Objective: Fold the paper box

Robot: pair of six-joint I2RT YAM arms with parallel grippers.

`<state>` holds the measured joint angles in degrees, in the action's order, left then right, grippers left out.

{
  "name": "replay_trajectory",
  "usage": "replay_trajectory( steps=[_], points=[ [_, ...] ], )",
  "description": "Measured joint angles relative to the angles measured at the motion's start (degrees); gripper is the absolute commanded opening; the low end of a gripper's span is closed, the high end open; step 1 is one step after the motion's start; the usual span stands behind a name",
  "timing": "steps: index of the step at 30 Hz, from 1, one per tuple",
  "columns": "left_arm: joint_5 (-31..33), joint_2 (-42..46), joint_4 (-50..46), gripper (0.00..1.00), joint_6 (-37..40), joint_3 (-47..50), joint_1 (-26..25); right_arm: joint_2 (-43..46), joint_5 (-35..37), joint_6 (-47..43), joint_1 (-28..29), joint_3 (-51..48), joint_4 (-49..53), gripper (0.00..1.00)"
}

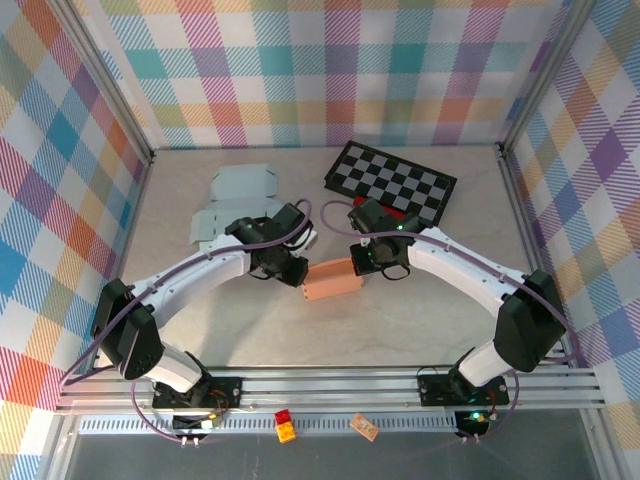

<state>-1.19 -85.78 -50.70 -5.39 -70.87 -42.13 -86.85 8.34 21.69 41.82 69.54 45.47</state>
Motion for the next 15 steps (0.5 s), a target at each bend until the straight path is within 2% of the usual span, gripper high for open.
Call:
replay_trajectory(
  steps=[11,15],
  points=[
    [0.31,-1.42,-0.22,0.01,-2.1,-1.66,-0.22,0.0,0.09,0.59,0.0,0.0,0.04,0.0],
    [0.42,-1.88,-0.31,0.0,-4.07,-2.21,-0.22,0.0,0.22,1.27,0.0,0.0,0.04,0.0]
  ],
)
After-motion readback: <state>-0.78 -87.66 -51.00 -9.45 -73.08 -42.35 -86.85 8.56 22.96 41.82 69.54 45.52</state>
